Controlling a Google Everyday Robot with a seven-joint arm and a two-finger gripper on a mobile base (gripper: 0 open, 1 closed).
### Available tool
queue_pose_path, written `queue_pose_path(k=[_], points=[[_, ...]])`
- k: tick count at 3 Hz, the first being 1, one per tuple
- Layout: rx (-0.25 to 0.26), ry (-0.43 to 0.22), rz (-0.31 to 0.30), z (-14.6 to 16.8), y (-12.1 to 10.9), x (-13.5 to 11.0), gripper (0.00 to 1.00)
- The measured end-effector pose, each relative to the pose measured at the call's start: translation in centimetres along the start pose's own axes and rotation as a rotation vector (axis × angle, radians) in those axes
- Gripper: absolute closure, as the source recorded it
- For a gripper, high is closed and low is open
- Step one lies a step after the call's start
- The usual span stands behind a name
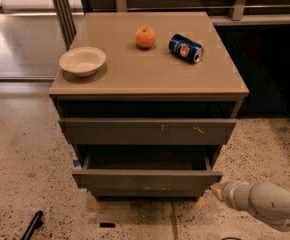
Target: Close middle drawer
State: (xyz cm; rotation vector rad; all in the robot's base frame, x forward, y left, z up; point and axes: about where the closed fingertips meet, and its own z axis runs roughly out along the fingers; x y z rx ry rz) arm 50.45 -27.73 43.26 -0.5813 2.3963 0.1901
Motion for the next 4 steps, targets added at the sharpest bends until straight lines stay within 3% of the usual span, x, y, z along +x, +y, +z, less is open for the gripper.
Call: queue_pose_path(k=[1,3,4], points=[[-0.012,0.007,-0.006,-0.1,0.2,0.4,1.0],[-0.077,0.019,-0.107,2.8,-1.4,-2.2,1.0],[-0.077,0.019,-0.107,2.7,-1.4,-2.2,1.0]])
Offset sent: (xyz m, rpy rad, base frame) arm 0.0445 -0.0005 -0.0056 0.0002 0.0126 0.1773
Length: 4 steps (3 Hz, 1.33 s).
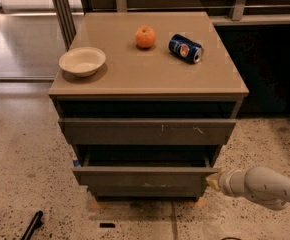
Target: Close middle drawer
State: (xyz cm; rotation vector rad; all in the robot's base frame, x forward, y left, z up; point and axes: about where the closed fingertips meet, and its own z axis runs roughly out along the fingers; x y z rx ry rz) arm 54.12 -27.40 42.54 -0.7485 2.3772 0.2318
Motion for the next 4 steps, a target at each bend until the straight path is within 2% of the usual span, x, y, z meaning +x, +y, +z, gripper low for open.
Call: queue_pose_path(k=[2,3,4], points=[[0.01,-0.015,-0.037,1.6,-1.4,-2.7,1.0],[0.01,-0.015,-0.037,1.6,-1.4,-2.7,1.0],[0.029,-0.034,-0.057,2.2,-2.2,-4.7,1.0]])
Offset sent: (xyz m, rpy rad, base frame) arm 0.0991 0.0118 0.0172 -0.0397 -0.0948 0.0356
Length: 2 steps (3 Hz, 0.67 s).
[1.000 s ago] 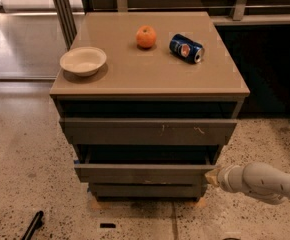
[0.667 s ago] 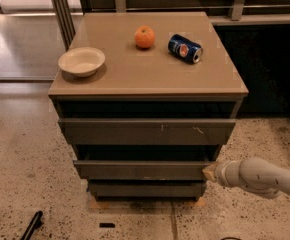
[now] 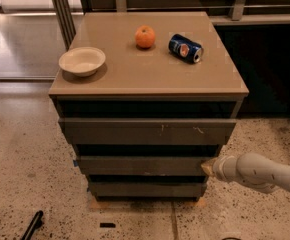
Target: Close middle drawer
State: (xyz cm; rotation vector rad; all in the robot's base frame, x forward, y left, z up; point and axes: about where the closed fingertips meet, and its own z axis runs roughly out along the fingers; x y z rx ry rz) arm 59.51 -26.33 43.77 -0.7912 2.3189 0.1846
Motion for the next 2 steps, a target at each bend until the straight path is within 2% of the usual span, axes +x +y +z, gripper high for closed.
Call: queue_pose_path(k=[2], points=[[0.018,-0.016,-0.013,0.22,-0.53,-1.28,1.0]])
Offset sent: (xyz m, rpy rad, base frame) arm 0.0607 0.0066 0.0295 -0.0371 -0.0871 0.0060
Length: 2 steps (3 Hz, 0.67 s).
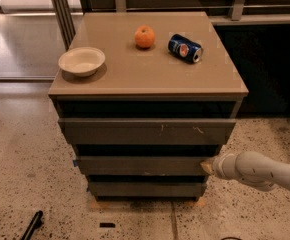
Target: Close middle drawer
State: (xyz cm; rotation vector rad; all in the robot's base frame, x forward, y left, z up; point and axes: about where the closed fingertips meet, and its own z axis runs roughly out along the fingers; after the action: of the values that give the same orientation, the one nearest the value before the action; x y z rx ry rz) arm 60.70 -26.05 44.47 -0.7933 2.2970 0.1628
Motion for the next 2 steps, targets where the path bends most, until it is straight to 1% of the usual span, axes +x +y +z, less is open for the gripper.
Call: queue_pose_path(k=[1,2], points=[[0.011,0.003,0.054,-0.4,0.1,1.4,1.0],[0.044,-0.022,0.125,-2.1,0.7,3.3,1.0]])
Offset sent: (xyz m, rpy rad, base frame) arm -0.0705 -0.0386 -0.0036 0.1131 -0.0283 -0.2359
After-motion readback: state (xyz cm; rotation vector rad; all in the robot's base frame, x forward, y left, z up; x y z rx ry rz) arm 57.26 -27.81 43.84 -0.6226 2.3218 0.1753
